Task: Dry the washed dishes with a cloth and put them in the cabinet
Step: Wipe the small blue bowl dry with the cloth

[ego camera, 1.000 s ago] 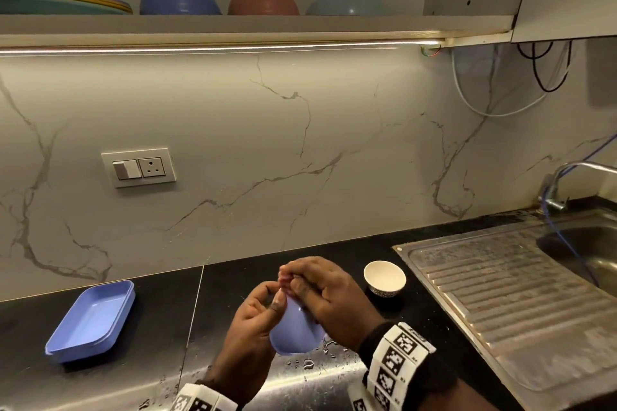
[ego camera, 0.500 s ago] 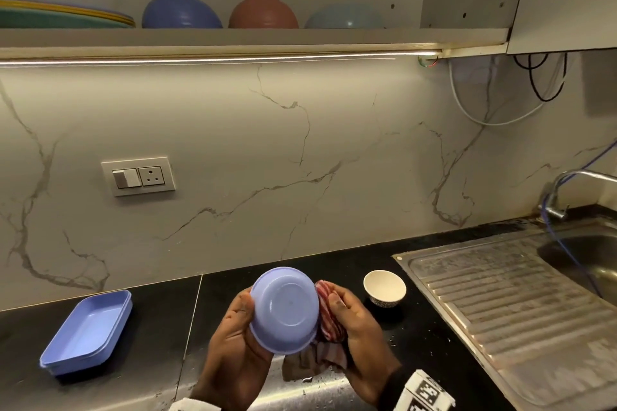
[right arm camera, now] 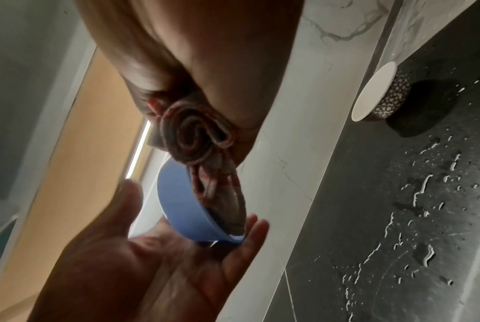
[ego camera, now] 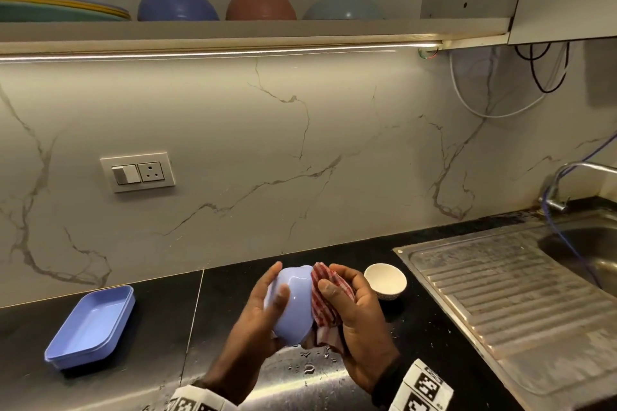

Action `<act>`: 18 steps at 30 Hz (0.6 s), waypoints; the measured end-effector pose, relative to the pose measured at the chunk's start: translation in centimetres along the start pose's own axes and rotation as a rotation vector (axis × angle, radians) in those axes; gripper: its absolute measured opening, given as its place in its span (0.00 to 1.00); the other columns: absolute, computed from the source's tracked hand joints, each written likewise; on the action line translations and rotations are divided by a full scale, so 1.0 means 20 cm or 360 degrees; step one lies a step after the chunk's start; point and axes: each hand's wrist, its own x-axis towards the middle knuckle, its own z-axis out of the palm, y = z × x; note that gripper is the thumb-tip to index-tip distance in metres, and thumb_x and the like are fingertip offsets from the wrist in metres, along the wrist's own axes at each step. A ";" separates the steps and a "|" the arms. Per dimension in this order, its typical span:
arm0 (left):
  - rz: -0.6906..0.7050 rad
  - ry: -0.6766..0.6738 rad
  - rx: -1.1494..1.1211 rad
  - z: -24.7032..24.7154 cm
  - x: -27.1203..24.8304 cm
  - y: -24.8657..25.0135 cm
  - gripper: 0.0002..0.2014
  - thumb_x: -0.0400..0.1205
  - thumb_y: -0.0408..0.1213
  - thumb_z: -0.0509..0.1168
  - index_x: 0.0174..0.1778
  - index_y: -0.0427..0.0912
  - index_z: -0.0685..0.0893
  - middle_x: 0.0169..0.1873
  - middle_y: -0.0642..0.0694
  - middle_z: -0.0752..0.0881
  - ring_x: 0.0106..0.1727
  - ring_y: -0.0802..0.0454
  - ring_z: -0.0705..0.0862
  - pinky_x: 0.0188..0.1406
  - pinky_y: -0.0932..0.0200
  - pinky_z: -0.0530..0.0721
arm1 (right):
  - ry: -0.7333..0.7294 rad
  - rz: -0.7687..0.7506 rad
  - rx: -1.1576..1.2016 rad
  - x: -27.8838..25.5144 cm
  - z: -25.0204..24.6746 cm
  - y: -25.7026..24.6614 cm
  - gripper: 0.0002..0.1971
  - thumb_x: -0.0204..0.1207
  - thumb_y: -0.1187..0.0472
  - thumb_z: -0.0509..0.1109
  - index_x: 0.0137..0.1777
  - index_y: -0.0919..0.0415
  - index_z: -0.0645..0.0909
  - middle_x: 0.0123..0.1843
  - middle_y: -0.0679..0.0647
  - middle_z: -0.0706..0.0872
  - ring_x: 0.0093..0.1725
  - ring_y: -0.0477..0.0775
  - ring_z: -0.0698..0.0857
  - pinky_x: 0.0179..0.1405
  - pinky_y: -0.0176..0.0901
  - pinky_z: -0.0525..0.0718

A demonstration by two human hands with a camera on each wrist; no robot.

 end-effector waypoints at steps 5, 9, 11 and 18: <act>-0.0203 -0.0122 -0.0198 0.04 0.02 -0.07 0.43 0.61 0.67 0.78 0.72 0.55 0.77 0.63 0.38 0.87 0.61 0.36 0.89 0.52 0.36 0.90 | 0.0077 0.0049 -0.0009 0.03 0.05 0.02 0.10 0.85 0.61 0.63 0.64 0.57 0.79 0.57 0.64 0.88 0.58 0.65 0.88 0.59 0.67 0.87; -0.0247 -0.0036 -0.0448 0.09 0.07 -0.11 0.46 0.61 0.74 0.74 0.68 0.45 0.80 0.52 0.40 0.93 0.53 0.40 0.92 0.44 0.45 0.92 | -0.0051 -0.0206 -0.0642 0.01 0.09 0.10 0.11 0.82 0.57 0.71 0.62 0.48 0.81 0.56 0.49 0.89 0.59 0.51 0.89 0.58 0.49 0.89; -0.0334 0.0013 -0.0630 0.09 0.08 -0.11 0.43 0.64 0.68 0.66 0.69 0.40 0.79 0.50 0.34 0.93 0.47 0.36 0.93 0.36 0.42 0.91 | -0.0248 -0.0245 -0.0870 0.00 0.09 0.10 0.12 0.81 0.57 0.72 0.64 0.46 0.82 0.57 0.46 0.90 0.59 0.46 0.88 0.60 0.44 0.88; -0.0426 -0.0090 -0.0663 0.02 0.06 -0.08 0.38 0.72 0.63 0.59 0.67 0.33 0.80 0.50 0.25 0.90 0.42 0.29 0.92 0.37 0.32 0.91 | -0.0892 0.0060 -0.1430 0.06 0.02 -0.08 0.15 0.81 0.55 0.71 0.67 0.52 0.83 0.61 0.52 0.88 0.60 0.50 0.87 0.63 0.43 0.86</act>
